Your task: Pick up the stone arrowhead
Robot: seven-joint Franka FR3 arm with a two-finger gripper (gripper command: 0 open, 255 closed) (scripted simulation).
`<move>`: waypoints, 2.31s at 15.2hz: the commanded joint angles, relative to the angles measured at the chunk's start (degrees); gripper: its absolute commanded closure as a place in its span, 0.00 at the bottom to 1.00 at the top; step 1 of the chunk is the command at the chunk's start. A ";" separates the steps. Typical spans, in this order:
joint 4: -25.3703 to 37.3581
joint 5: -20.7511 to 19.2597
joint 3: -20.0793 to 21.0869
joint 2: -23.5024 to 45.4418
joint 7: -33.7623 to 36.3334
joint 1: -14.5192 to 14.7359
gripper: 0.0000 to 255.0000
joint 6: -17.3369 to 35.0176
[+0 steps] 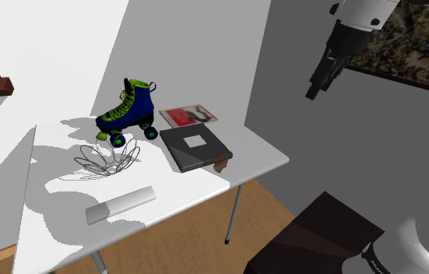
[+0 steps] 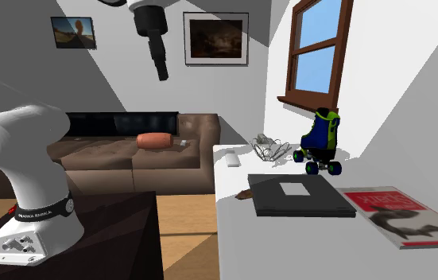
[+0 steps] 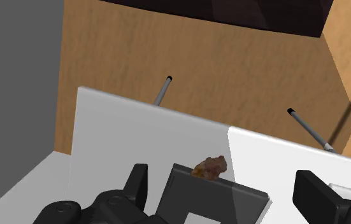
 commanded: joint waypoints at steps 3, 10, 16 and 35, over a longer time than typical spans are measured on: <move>-0.19 0.88 0.46 3.65 1.89 -0.38 0.00 2.60; 1.15 3.75 1.72 17.64 7.97 -1.42 0.00 11.10; 4.69 6.09 2.32 30.65 12.47 -2.02 0.00 17.22; 27.98 14.55 2.17 72.00 22.12 -2.80 0.00 26.02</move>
